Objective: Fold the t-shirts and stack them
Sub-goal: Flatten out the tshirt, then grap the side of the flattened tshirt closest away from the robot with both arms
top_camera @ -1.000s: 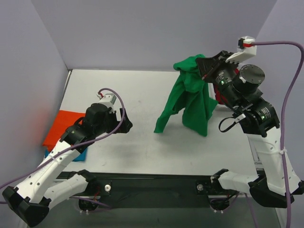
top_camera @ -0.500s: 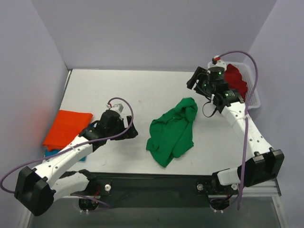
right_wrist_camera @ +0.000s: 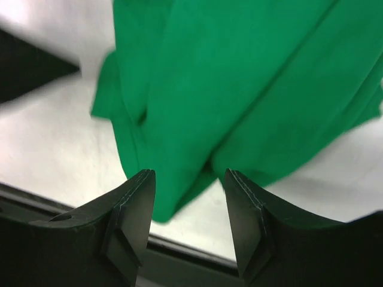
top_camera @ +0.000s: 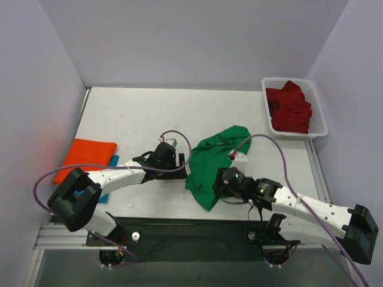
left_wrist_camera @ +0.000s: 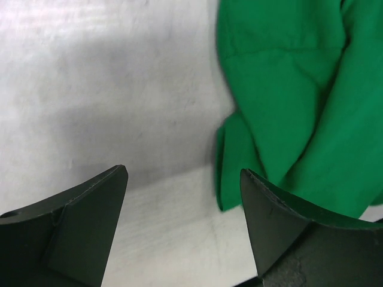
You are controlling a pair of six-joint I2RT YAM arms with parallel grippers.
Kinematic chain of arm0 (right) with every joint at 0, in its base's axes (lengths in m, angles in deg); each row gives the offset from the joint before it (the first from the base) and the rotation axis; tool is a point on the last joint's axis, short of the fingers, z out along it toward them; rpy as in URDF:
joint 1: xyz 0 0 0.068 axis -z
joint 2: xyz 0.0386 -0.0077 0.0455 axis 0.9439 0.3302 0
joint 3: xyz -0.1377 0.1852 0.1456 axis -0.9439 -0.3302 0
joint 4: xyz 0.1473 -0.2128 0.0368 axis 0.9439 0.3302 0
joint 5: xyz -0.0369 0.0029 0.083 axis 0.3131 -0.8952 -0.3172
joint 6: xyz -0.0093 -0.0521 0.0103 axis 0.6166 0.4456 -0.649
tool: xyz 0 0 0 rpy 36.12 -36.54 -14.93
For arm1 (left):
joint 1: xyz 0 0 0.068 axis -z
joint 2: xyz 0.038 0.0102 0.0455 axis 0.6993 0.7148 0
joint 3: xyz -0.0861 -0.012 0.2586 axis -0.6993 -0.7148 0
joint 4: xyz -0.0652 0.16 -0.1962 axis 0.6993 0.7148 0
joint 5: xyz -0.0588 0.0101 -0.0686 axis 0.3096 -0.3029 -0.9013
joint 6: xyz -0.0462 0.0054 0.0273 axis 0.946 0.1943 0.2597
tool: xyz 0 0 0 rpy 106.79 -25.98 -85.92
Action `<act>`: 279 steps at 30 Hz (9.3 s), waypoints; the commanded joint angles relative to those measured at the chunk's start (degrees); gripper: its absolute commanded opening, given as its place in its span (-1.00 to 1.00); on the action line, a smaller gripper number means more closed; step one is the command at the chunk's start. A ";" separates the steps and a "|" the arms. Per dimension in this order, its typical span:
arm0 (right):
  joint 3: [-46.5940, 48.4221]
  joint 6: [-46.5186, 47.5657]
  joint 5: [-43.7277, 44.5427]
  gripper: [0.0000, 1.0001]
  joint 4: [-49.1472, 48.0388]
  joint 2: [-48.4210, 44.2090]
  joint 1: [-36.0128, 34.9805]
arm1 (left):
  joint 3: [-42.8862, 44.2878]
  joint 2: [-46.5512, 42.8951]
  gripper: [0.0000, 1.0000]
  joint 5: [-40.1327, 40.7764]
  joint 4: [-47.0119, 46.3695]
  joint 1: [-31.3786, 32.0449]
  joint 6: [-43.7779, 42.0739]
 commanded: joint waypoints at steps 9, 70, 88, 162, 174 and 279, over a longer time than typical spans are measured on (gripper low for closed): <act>-3.24 -18.93 15.58 -0.02 -1.23 4.74 -15.08 | 16.49 20.09 0.41 -1.37 -8.36 -0.60 -2.72; 53.89 21.23 -15.54 -0.83 21.70 6.76 49.51 | 37.67 -30.16 -1.00 -1.90 18.00 -27.93 3.96; 58.92 21.23 -20.75 0.21 19.69 39.48 49.44 | 25.22 -16.18 -1.00 -2.33 11.95 -30.22 4.75; -20.01 -6.71 -16.07 -0.21 -0.96 -10.81 29.13 | 13.94 -24.36 -1.00 -7.43 9.13 -31.27 2.64; -22.75 -11.12 -12.56 -0.22 -8.18 -8.97 28.95 | 14.21 -23.49 -1.00 -7.69 8.69 -31.27 2.38; -4.82 4.10 -30.22 -0.23 -16.61 20.03 60.68 | -14.88 -26.73 0.27 10.41 17.13 -32.33 20.84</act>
